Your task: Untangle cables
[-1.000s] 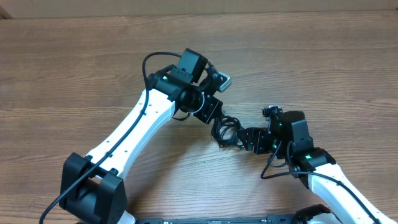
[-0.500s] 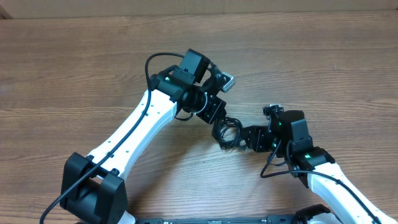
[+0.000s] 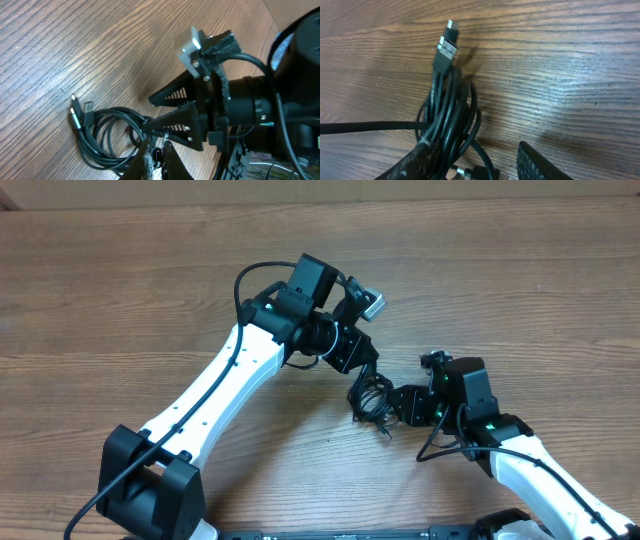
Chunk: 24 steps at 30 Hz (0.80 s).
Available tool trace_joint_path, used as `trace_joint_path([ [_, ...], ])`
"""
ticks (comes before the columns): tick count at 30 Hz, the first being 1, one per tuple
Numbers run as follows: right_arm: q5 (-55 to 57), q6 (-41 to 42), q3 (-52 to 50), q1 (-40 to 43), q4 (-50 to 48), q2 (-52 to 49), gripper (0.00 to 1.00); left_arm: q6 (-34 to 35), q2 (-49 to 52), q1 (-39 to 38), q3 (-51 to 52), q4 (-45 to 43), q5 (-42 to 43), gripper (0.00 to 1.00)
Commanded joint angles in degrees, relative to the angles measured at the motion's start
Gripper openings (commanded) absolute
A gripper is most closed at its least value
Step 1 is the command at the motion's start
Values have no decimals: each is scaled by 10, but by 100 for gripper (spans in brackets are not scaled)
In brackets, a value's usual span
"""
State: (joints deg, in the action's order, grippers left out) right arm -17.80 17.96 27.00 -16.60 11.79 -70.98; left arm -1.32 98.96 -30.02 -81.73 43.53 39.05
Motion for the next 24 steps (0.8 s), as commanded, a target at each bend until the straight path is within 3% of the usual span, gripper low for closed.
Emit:
trace_joint_path([
  [1, -8, -3, 17, -3, -4, -8, 48, 14, 0, -5, 2, -6, 27, 4],
  [13, -46, -4, 17, -3, 0, -8, 45, 59, 1, -33, 3, -10, -76, 4],
  [24, -63, -4, 17, -3, 12, -8, 45, 189, 1, -43, 3, -32, -163, 4],
])
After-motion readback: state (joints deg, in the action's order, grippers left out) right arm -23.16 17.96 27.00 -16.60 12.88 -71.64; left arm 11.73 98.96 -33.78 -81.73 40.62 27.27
